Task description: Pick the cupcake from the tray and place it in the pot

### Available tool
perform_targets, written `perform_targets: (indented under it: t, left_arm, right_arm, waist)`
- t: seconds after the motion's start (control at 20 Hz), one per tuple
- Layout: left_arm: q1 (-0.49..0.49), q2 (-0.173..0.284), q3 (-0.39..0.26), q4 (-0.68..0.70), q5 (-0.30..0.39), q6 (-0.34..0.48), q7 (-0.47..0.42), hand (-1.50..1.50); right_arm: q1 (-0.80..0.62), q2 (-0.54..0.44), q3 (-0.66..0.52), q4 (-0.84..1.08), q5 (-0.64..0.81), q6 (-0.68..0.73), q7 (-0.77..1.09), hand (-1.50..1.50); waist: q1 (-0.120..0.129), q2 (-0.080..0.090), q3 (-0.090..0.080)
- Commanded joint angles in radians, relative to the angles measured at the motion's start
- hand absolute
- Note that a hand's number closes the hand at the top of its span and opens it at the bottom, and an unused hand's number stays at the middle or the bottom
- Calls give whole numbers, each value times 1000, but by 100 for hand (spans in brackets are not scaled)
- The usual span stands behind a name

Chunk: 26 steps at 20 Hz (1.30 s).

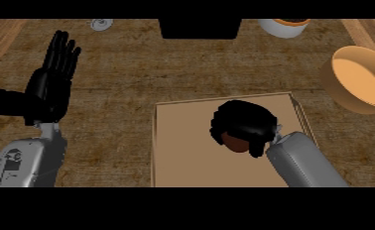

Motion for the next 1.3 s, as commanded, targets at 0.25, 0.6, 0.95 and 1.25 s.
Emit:
perform_targets:
  t: [0.25, 0.6, 0.95, 1.25]
  left_arm:
    - [12, -4, 5, 7, 0, -8, -18, 0]
    - [6, 2, -2, -4, -3, -15, -14, 0]
    - [-29, -7, -41, -9, -16, -27, -3, 0]
    - [-41, -18, -36, 12, -11, -28, -14, 0]
  right_arm:
    - [-60, 133, -311, 19, 7, -60, 463, 150]
    - [-213, 140, -554, 61, 154, -226, 963, 150]
    - [-472, 68, -654, 110, 454, -328, 1450, 150]
    - [-690, 35, -652, 269, 697, -362, 1754, 150]
  waist:
    - [1, 21, 9]
    - [21, 23, 3]
    - [71, 30, 4]
    - [74, 33, 10]
